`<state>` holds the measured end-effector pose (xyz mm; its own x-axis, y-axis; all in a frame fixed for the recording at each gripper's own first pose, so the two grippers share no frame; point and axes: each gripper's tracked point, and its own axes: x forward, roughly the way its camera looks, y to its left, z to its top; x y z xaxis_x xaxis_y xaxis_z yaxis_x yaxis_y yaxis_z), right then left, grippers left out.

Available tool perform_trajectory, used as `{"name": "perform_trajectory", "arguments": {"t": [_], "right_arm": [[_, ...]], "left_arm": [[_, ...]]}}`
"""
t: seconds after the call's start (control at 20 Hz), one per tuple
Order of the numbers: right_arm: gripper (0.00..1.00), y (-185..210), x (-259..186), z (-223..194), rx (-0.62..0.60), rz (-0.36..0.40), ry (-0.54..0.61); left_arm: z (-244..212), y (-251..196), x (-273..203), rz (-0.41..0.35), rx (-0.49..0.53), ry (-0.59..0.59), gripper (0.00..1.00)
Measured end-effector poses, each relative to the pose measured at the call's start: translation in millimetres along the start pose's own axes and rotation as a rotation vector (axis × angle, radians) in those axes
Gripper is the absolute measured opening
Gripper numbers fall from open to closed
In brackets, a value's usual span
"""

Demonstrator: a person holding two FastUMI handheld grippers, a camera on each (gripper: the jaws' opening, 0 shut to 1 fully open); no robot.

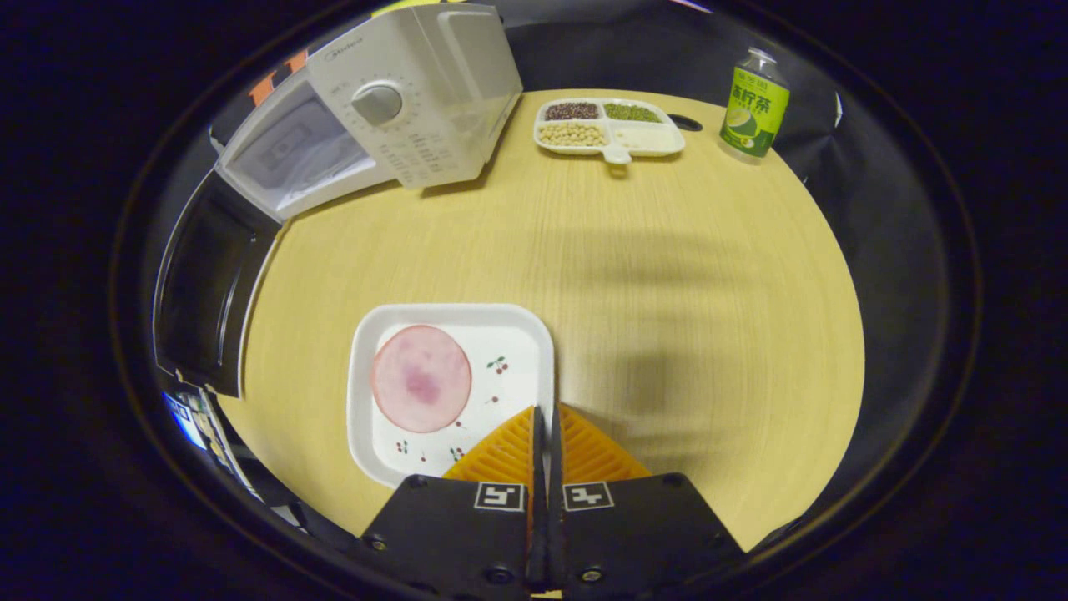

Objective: Open the microwave oven with the left hand, put the food in, and close the microwave oven.

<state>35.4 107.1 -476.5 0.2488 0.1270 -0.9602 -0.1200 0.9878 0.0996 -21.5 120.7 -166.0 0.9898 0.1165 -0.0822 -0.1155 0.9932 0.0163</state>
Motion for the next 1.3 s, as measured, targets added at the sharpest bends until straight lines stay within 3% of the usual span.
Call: {"name": "perform_trajectory", "arguments": {"t": [0.1, 0.35, 0.5, 0.65, 0.9, 1.15, 1.3], "right_arm": [[0.04, 0.4, 1.6, -1.6, 0.029, -0.006, 0.014], [0.03, 7.0, -14.3, -10.6, 0.172, 0.100, -0.020], [0.03, 18.3, -25.2, -8.8, 0.264, 0.212, -0.089], [0.04, 27.1, -36.8, -7.4, 0.306, 0.259, -0.147], [0.00, 50.8, -42.4, 10.5, 0.389, 0.337, -0.259], [0.04, 90.8, -58.7, 37.3, 0.502, 0.431, -0.381], [0.00, 120.4, -69.9, 65.7, 0.598, 0.464, -0.485]], "left_arm": [[-3.1, 5.1, -1.7, 0.007, -0.018, -0.002, 0.96], [-7.2, 22.2, -10.8, 0.024, -0.023, 0.003, 0.96], [-6.9, 28.9, -14.8, 0.021, 0.004, 0.011, 0.96], [-4.6, 27.8, -14.3, 0.007, 0.024, 0.017, 0.95], [2.1, 18.0, -12.1, -0.027, 0.043, 0.026, 0.96], [9.5, 7.1, -11.8, -0.055, 0.052, 0.028, 0.96], [7.3, 8.6, -12.5, -0.035, 0.060, 0.041, 0.96]]}}
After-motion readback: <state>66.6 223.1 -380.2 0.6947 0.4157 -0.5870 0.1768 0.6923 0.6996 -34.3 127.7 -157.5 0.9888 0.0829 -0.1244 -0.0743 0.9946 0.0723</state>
